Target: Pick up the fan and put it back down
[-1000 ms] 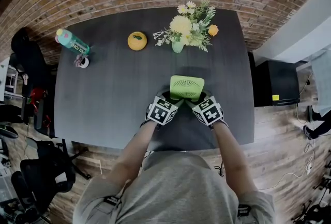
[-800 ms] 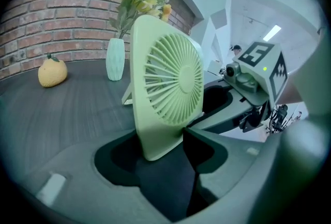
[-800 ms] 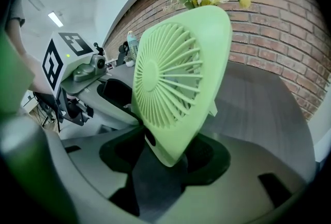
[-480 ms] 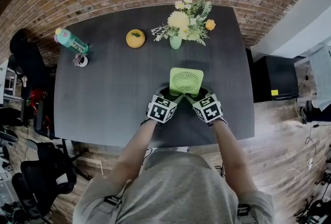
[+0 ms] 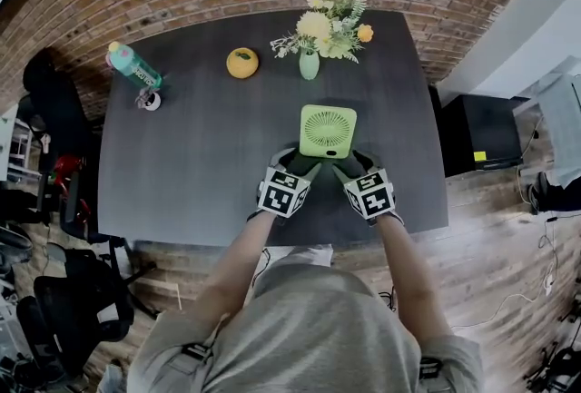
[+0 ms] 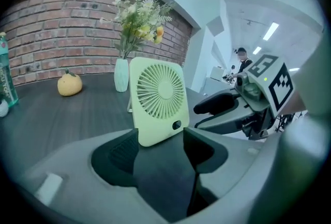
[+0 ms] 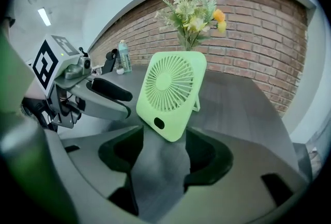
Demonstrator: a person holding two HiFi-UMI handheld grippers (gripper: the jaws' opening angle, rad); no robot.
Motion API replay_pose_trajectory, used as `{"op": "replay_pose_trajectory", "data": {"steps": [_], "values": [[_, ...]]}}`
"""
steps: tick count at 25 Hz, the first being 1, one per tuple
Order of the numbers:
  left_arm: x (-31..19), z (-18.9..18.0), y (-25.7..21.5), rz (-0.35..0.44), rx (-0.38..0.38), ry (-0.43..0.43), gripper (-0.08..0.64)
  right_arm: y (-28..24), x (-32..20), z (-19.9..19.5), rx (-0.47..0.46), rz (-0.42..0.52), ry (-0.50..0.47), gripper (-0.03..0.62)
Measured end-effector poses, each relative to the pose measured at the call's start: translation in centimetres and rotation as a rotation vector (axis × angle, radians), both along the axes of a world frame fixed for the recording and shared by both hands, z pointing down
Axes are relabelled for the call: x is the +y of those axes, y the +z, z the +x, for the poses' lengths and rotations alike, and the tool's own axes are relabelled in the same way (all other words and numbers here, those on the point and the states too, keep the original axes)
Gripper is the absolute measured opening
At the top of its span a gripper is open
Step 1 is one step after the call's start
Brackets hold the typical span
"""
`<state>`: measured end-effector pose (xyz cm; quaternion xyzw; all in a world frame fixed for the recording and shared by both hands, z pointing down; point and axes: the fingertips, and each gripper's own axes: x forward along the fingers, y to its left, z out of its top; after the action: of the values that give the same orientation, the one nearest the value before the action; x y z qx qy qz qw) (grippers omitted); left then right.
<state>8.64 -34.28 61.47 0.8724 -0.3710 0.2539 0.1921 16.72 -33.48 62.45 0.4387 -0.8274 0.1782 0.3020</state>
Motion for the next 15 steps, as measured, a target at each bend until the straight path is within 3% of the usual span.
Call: {"op": "replay_pose_trajectory", "data": {"steps": [11, 15], "values": [[7.0, 0.2, -3.8, 0.101, 0.076, 0.002, 0.256, -3.8, 7.1, -1.3, -0.124, 0.107, 0.099, 0.241], [10.3, -0.1, -5.4, 0.143, 0.096, -0.005, 0.243, -5.7, 10.4, -2.1, -0.164, 0.16, 0.115, 0.208]]}}
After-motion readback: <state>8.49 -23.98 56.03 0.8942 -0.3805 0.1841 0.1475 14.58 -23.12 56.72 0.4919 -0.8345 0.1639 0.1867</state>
